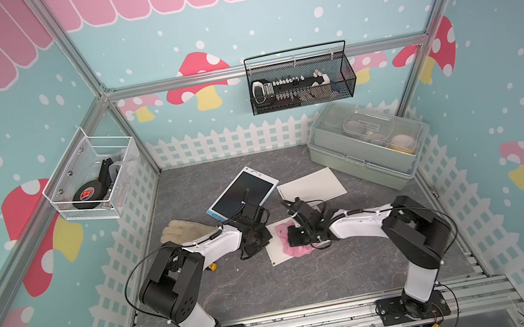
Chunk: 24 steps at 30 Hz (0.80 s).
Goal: Wipe the drawing tablet
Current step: Wipe the dirt from the drawing tablet.
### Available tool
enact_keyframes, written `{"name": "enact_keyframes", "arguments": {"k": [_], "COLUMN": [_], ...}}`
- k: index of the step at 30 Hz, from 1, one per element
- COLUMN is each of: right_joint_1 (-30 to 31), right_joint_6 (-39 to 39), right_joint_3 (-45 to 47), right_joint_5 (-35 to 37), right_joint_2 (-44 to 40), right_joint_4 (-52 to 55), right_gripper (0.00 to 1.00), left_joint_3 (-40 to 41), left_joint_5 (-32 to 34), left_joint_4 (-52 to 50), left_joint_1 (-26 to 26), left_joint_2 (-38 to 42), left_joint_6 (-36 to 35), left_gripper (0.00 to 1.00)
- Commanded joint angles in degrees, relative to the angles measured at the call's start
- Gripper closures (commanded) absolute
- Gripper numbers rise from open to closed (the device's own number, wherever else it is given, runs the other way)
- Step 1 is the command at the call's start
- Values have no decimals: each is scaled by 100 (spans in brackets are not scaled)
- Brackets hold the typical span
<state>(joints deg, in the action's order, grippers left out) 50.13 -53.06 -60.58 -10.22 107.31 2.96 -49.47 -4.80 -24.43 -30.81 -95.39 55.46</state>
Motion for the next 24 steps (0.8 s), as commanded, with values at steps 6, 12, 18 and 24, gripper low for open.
{"name": "enact_keyframes", "arguments": {"k": [6,12,18,24], "right_joint_1": [-908,-1057,-336,-845], "right_joint_6": [-410,78,-206,420], "right_joint_3": [477,381,-385,-486], "right_joint_5": [-368,-407,-339,258], "right_joint_2": [197,-211,30,-454], "right_joint_4": [-576,42,22,687], "right_gripper": [100,100,100,100], "left_joint_3": [763,773,601,741], "left_joint_5": [-47,-66,13,-30], "left_joint_4": [-475,-502,-720,-813], "left_joint_1": [-9,42,15,-104], "left_joint_2": [-437,-471,145,1435], "left_joint_6": [-250,-343,-413,-150], "left_gripper": [86,86,69,53]}}
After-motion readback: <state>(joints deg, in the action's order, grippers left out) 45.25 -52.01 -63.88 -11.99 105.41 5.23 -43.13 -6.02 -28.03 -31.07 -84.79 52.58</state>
